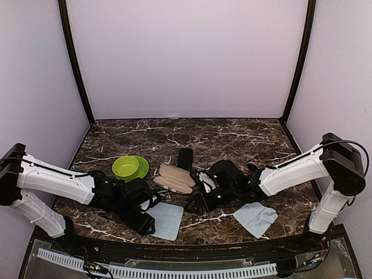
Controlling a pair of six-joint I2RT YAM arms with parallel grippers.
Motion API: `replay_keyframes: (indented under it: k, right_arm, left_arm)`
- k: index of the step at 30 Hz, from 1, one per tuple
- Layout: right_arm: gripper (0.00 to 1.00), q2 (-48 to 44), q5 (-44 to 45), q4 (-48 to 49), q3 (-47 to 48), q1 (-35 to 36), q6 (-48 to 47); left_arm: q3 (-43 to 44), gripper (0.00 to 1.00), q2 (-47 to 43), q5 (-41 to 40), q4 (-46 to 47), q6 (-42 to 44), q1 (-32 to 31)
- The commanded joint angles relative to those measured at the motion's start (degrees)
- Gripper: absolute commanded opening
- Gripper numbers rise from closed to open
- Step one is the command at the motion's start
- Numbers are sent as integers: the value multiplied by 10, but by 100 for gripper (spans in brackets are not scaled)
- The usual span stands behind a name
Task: Organize the sunglasses
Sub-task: Smooth out the glasses cleaning cloth at the corner of the board.
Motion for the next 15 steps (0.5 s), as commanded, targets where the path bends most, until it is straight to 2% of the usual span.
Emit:
replay_keyframes:
  k: [1,5,9,15]
  right_arm:
    - [65,-12,11,-10,23,3,-14]
    - [64,-2,26,-33,39,3,-24]
    - [62,11,33,-50,55,4,-36]
    - [54,42,33,-70,91,9,-45]
  left_arm:
    - [19,52,5,29,-30,18,-7]
    - [39,53,-1,17,-51,32,-7]
    - [62,53,-15,-31,-81,49,0]
    - [58,53,-50,-48,-60,83,81]
